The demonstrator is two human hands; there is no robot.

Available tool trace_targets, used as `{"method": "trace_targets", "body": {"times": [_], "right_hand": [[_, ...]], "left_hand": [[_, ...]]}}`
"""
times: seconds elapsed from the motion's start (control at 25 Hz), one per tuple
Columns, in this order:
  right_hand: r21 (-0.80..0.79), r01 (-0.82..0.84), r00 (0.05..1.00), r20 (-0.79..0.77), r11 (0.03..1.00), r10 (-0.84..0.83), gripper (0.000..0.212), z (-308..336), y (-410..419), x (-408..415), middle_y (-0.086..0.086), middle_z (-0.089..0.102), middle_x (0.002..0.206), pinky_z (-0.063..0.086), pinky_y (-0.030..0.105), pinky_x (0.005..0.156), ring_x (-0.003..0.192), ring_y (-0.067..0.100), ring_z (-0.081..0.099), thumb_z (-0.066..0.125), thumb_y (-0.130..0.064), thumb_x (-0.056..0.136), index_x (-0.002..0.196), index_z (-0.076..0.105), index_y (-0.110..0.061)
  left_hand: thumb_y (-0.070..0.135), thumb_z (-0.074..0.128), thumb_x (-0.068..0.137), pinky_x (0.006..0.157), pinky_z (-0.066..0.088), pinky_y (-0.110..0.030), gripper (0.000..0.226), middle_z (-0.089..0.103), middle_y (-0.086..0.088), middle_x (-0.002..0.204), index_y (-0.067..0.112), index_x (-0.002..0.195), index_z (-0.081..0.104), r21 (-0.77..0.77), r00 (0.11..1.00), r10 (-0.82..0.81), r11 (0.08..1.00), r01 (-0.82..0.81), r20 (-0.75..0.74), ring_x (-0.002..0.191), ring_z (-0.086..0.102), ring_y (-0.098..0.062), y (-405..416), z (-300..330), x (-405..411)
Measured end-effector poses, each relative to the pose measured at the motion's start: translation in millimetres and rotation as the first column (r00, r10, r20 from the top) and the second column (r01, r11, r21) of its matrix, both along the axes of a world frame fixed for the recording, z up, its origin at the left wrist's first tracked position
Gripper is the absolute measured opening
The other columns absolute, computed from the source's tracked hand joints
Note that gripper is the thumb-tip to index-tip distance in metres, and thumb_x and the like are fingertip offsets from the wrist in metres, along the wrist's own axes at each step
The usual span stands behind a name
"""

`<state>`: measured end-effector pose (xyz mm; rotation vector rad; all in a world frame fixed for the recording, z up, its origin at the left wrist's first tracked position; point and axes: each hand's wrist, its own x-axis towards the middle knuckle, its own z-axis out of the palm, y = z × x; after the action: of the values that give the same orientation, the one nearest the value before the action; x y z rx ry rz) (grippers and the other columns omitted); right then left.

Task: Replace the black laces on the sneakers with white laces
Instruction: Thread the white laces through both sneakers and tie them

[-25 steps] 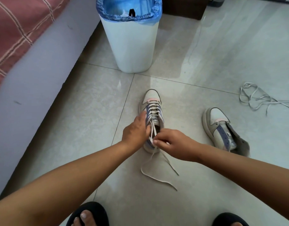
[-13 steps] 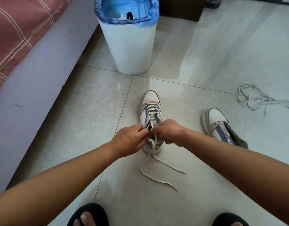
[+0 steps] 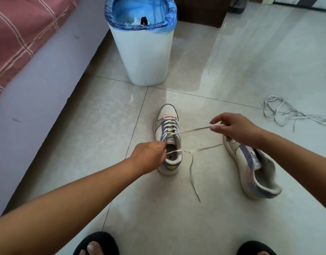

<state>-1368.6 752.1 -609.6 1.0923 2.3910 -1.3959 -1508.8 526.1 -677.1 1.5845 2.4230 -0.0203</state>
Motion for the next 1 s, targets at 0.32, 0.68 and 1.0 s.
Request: {"method": "trace_targets", "body": {"times": [0.32,0.68,1.0], "right_hand": [[0.728,-0.422,0.860,0.133,0.540,0.493,0.016,5,47,35,0.003,0.066,0.091,0.048,0.034,0.059,0.076,0.028,0.064,0.057,-0.021,0.092,0.101,0.067,-0.013],[0.802,-0.416,0.894,0.275,0.428,0.355,0.011,-30,86,80,0.010,0.065,0.075,0.049,0.035,0.047,0.061,0.032,0.064,0.069,-0.004,0.081,0.091,0.067,-0.007],[0.579,0.018,0.908,0.331,0.815,-0.256,0.026,-16,105,93,0.016,0.066,0.075,0.039,0.031,0.061,0.075,0.032,0.059,0.054,-0.019,0.094,0.081,0.066,0.000]], "left_hand": [[0.042,0.032,0.100,0.066,0.035,-0.026,0.037,0.061,-0.002,0.101,0.017,0.101,0.059,-0.184,0.995,-0.032,0.982,0.048,0.090,0.095,0.058,-0.023,4,18,-9],[0.021,0.051,0.090,0.068,0.039,-0.026,0.008,0.048,-0.002,0.083,0.013,0.090,0.053,-0.598,0.981,0.182,0.795,-0.108,0.064,0.078,0.048,-0.021,-24,18,-41],[0.030,0.053,0.092,0.068,0.043,-0.027,0.021,0.058,-0.003,0.092,0.012,0.094,0.063,-0.480,0.961,0.239,0.865,-0.145,0.140,0.085,0.058,-0.023,-24,16,-53]]}}
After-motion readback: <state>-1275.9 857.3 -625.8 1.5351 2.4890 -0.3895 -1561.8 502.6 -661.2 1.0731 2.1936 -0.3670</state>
